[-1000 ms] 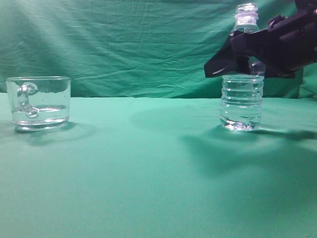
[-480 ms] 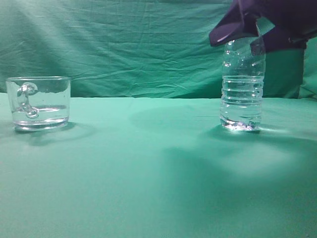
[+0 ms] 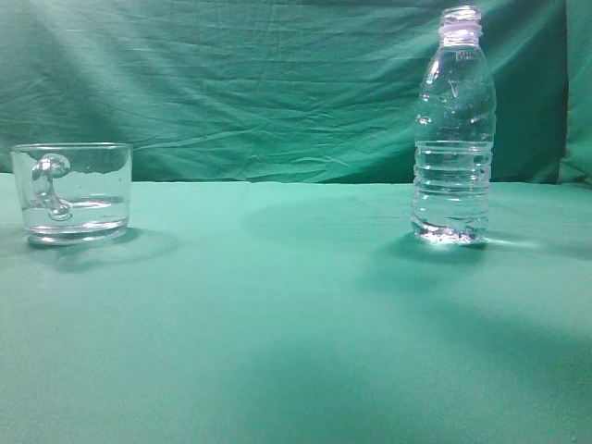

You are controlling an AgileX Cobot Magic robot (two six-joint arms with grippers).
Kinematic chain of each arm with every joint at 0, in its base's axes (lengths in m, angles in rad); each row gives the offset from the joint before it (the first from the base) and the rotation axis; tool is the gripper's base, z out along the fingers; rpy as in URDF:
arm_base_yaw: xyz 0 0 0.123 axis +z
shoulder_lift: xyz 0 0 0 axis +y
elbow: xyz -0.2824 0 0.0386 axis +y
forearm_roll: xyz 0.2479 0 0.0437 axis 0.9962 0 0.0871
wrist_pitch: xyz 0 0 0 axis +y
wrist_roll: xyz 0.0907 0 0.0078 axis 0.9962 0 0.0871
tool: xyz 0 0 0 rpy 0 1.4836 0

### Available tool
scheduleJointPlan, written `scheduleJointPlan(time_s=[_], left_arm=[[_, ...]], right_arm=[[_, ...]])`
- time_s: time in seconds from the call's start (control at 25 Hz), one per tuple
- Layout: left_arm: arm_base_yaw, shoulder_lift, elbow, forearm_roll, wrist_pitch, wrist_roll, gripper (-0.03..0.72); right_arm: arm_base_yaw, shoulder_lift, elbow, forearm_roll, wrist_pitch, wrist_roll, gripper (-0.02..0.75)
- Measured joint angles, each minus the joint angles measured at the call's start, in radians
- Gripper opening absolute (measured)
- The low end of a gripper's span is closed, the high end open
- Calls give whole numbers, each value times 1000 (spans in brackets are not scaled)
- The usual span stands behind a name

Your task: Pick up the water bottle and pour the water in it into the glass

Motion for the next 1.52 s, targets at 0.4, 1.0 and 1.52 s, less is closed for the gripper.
scheduleJointPlan(time_s=[0.4,1.0,1.52], left_arm=[[0,0,0,0,0,0,0],[0,0,0,0,0,0,0],[0,0,0,0,0,0,0]], right_arm=[[0,-388,2,-506,30,575,0],[0,-777,9,-781,-66,869,0],[0,-960,24,-383,368,633,0]])
